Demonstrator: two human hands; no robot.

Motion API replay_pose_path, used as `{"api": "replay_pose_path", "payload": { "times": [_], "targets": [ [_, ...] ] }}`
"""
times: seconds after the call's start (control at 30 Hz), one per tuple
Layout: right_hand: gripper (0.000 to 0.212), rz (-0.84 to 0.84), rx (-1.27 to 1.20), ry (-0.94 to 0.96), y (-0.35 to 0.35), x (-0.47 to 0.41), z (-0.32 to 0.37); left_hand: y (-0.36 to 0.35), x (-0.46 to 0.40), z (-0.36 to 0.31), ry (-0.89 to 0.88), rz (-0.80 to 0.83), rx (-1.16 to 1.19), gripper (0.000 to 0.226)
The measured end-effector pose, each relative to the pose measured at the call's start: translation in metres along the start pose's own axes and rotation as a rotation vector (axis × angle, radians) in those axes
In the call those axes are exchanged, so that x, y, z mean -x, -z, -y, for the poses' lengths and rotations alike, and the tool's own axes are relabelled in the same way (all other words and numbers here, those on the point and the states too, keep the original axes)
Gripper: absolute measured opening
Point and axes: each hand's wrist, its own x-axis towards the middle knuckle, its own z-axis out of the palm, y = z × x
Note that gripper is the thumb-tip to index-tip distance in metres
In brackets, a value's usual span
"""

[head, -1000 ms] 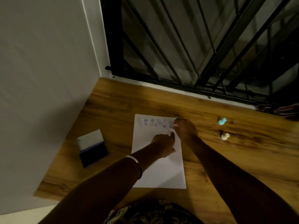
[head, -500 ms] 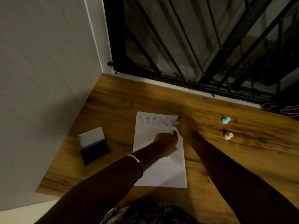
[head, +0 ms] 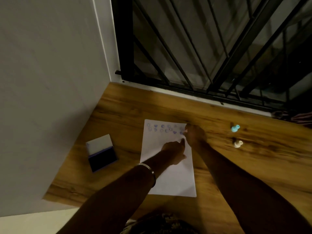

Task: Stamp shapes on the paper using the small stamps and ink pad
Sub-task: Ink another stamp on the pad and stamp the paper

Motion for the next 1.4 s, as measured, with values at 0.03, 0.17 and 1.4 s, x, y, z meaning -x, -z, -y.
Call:
{"api": "replay_pose_path", "payload": {
  "times": [0.03, 0.17, 1.4],
  "targets": [
    [0.034, -0.020, -0.002, 0.003, 0.001, 0.003, 0.000, 0.001, -0.001, 0.000, 0.020, 0.018, 0.089, 0.072],
    [0.027, -0.113, -0.012, -0.012, 0.008, 0.014, -0.006, 0.007, 0.002, 0.011, 0.110, -0.068, 0.504, 0.045],
    [0.027, -0.204, -0.179, 0.185, -0.011, 0.089, 0.065, 0.014, 0.038, 0.062, 0.523, -0.108, 1.605, 0.029]
  ]
}}
